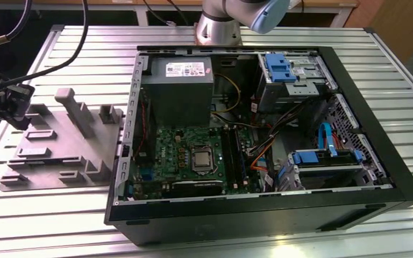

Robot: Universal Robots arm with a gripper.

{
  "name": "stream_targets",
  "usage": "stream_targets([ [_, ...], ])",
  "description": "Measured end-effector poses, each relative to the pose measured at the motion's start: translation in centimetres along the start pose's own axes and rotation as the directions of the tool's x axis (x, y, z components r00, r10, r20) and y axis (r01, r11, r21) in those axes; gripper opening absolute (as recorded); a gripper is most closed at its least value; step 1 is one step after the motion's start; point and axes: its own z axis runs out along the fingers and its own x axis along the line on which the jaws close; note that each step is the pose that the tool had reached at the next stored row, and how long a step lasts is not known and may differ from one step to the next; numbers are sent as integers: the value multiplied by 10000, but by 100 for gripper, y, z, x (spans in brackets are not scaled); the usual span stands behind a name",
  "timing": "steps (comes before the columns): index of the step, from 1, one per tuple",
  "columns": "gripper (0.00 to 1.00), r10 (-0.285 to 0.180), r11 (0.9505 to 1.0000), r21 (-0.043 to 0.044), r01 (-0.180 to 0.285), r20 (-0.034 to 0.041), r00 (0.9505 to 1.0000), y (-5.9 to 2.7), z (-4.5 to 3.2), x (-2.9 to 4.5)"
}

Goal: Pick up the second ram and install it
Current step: 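Pick up the second ram and move it above second insertion slot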

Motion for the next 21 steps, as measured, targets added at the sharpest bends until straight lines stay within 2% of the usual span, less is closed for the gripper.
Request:
stream_targets([
  [3, 10, -173, 9999, -4, 173, -9, 9999, -3, 32, 2],
  [6, 10, -624, 9980, -15, 624, -31, 9980, -4, 51, 2],
  [9, 10, -1162, 9932, -28, 1162, -58, 9932, -5, 73, 2],
  [11, 10, -1522, 9884, -38, 1521, -76, 9883, -5, 88, 3],
  [16, 10, -2414, 9704, -67, 2413, -116, 9704, -7, 124, 3],
  [18, 10, -2760, 9611, -79, 2759, -132, 9611, -8, 138, 4],
  [21, 10, -3290, 9443, -98, 3289, -152, 9442, -8, 159, 4],
])
